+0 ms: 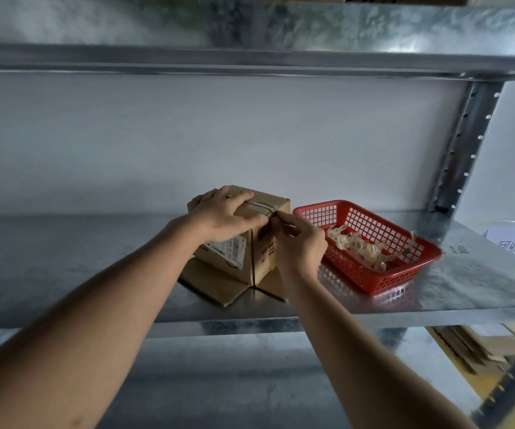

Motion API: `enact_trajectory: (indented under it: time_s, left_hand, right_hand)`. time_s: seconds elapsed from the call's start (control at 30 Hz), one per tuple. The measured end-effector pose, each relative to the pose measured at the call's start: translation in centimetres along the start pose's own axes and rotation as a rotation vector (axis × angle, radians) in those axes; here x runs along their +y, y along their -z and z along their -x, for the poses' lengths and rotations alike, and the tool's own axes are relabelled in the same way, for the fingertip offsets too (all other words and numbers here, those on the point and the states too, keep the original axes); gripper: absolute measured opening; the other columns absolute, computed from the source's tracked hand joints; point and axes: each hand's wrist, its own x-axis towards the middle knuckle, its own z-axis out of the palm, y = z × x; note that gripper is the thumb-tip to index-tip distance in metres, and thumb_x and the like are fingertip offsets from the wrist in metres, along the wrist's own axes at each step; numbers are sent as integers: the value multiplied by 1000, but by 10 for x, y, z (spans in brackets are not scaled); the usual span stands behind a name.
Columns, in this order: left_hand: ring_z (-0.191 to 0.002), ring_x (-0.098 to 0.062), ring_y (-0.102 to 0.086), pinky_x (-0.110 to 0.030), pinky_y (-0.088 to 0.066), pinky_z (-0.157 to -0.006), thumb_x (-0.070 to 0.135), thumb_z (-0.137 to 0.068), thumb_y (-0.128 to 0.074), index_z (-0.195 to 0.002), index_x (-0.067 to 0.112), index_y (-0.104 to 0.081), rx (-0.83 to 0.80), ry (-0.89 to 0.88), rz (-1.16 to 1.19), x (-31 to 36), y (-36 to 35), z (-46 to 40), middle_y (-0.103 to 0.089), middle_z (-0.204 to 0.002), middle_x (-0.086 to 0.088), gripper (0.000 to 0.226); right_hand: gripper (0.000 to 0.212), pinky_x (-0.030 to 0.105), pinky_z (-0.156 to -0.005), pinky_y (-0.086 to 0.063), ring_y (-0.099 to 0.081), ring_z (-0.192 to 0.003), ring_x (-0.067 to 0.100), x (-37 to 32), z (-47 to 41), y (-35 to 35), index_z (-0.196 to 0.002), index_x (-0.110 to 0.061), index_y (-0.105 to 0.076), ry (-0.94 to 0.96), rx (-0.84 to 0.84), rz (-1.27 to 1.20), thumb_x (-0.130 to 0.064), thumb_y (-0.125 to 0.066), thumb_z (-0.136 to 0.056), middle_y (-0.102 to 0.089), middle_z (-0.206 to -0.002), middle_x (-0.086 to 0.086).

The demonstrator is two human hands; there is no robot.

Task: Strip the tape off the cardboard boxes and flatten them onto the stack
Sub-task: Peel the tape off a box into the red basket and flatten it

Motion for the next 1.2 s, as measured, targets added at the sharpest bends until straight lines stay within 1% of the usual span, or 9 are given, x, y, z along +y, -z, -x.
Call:
enact_trajectory:
  time_s: [0.17,0.33,0.5,0.7,0.87,0.93,1.03,1.13,1.2]
  left_hand:
    - [-158,-26,-4,-51,-6,-124,86,-87,-40,-158,52,-24,5,-1,-9,1,2,0,-10,-172,6,80]
    - [-159,-26,-3,-53,-6,-124,89,-85,-40,-157,54,-24,2,2,-1,-2,0,-4,-10,-172,6,82]
    - [-159,-28,-6,-54,-9,-124,94,-80,-30,-157,56,-19,24,-1,-59,-4,-3,-3,-7,-173,3,87]
    - [-159,-31,-8,-56,-13,-123,91,-85,-30,-159,55,-16,9,-12,-75,-2,0,0,-2,-173,3,83]
    - [-159,-31,-3,-59,-9,-124,93,-83,-26,-159,54,-16,-12,-9,-67,-3,1,-2,-2,-174,1,86]
    - [-159,-31,-1,-60,-8,-124,96,-81,-26,-159,53,-16,-23,-5,-60,-2,1,-3,-2,-174,2,89]
    - [-159,-28,-4,-56,-8,-124,99,-77,-24,-159,54,-17,-9,-16,-75,-3,0,-4,-6,-173,3,94]
    - [-159,-29,-3,-55,-8,-124,94,-82,-28,-159,54,-16,-12,2,-73,-1,2,-1,-5,-174,2,87]
    - [-159,-29,-2,-54,-8,-123,90,-86,-31,-160,53,-16,-20,9,-61,3,4,3,-4,-173,3,84]
  right_hand:
    - [16,31,-77,-59,-69,-79,1,-2,-7,2,-83,-32,-79,14,-19,-44,-17,-81,-87,-75,-78,-17]
    - [28,27,-74,-48,-63,-90,10,-1,-18,-3,-91,-21,-73,66,-120,53,3,-58,-92,-70,-95,-8]
    - [23,28,-77,-36,-47,-92,16,-13,-17,-2,-107,-11,-57,78,-302,215,1,-44,-94,-53,-112,4]
    - [18,25,-64,-34,-48,-87,14,-22,-36,16,-101,-18,-54,120,-499,433,-3,-45,-96,-55,-108,5]
    - [12,22,-65,-43,-59,-90,13,-5,-30,10,-101,-18,-62,201,-289,292,-7,-59,-98,-64,-103,-2]
    - [10,32,-72,-60,-70,-89,10,8,-29,9,-103,-25,-71,60,-194,62,-18,-72,-95,-73,-96,-10]
    - [23,41,-80,-64,-75,-92,10,19,-22,9,-109,-36,-74,-131,-153,-220,-28,-82,-89,-78,-100,-10]
    - [16,35,-85,-63,-72,-98,6,23,-14,7,-93,-42,-79,-140,-140,-241,-31,-86,-84,-75,-115,-13]
    - [16,35,-87,-62,-72,-99,9,22,-12,7,-84,-39,-80,-160,-120,-248,-25,-88,-82,-75,-105,-25]
